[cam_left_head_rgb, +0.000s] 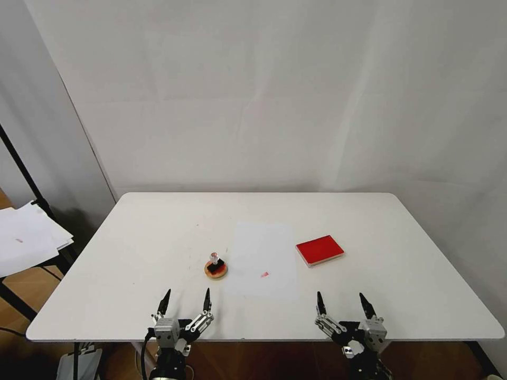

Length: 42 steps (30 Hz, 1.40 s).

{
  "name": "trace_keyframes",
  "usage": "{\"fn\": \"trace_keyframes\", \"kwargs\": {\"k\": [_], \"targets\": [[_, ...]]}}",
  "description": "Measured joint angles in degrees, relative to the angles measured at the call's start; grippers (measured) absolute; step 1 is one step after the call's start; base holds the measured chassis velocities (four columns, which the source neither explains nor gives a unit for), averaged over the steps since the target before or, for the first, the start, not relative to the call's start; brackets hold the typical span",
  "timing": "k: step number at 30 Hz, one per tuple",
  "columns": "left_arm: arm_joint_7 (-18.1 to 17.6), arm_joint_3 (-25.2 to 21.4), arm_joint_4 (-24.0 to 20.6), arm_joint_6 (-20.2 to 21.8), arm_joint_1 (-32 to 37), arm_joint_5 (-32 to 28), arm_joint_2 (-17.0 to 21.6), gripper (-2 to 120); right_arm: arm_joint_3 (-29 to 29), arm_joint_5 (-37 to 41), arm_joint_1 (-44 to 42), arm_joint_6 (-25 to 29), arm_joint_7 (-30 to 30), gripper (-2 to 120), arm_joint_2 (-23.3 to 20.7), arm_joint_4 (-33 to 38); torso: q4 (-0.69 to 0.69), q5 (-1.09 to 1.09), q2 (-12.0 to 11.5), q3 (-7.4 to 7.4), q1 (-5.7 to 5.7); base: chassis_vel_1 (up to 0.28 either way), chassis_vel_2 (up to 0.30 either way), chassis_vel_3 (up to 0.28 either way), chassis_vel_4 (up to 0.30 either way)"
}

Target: Pick up the stamp from the ink pad and place it onto another ink pad.

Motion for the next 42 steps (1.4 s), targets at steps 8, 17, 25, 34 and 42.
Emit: {"fn": "trace_keyframes", "kwargs": {"k": [8,17,25,34,42], "targets": [[0.0,0.0,0.0,0.0,0.0,0.0,0.0,102,0.0,0.0,0.0,0.0,0.0,100,0.0,0.0,0.0,0.0,0.0,0.0,0.0,0.0,0.0,0.0,0.0],[0.0,0.0,0.0,0.0,0.0,0.0,0.0,102,0.0,0.0,0.0,0.0,0.1,100,0.0,0.0,0.0,0.0,0.0,0.0,0.0,0.0,0.0,0.0,0.0],[0.0,0.0,0.0,0.0,0.0,0.0,0.0,102,0.0,0.0,0.0,0.0,0.1,100,0.0,0.0,0.0,0.0,0.0,0.0,0.0,0.0,0.0,0.0,0.0],[0.0,0.0,0.0,0.0,0.0,0.0,0.0,102,0.0,0.0,0.0,-0.1,0.1,100,0.0,0.0,0.0,0.0,0.0,0.0,0.0,0.0,0.0,0.0,0.0],[0.0,0.0,0.0,0.0,0.0,0.0,0.0,102,0.0,0.0,0.0,-0.1,0.1,100,0.0,0.0,0.0,0.0,0.0,0.0,0.0,0.0,0.0,0.0,0.0]]}}
